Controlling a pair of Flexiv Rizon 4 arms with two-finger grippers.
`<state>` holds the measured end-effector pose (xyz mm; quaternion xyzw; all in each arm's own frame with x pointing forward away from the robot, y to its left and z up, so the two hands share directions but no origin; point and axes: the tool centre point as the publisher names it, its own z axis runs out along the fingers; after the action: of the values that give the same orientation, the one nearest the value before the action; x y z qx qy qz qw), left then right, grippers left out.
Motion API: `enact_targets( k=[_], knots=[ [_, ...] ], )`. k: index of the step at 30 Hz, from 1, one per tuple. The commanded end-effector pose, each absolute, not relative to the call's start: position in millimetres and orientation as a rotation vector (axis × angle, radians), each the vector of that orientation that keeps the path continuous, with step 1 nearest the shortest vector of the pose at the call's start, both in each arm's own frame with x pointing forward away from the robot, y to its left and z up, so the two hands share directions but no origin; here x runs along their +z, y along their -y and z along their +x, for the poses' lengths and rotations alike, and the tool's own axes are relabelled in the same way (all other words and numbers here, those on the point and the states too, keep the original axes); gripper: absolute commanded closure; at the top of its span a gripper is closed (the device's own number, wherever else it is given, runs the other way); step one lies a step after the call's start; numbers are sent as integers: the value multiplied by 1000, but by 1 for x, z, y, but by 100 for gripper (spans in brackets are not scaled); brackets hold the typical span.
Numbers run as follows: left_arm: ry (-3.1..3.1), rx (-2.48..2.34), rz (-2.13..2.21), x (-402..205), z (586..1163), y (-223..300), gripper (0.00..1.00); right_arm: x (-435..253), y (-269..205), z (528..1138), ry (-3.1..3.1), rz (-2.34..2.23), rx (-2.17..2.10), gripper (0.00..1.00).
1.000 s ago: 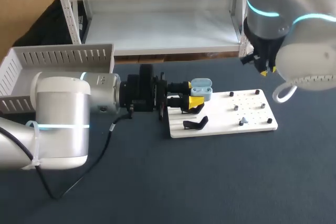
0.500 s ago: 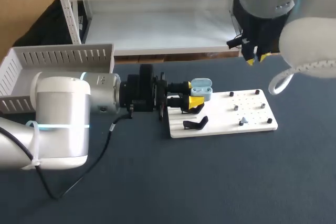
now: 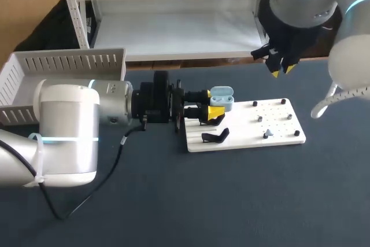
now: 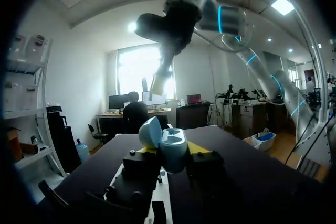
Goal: Pick up each earbud case from the left stands, insert the matching earbuds, close the lid, and place the case in the box.
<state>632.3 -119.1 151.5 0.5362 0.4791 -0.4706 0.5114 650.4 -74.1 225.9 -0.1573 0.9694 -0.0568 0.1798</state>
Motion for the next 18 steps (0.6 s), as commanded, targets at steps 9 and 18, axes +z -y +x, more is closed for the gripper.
enact_targets(
  k=[9,18],
  knots=[
    [-1153,-1127,1285,151,631,120,100,234,51,611,-3002,156,-212,100],
    [-1153,-1127,1285,151,631,120,100,228,39,603,-3007,108,-173,100]
  ],
)
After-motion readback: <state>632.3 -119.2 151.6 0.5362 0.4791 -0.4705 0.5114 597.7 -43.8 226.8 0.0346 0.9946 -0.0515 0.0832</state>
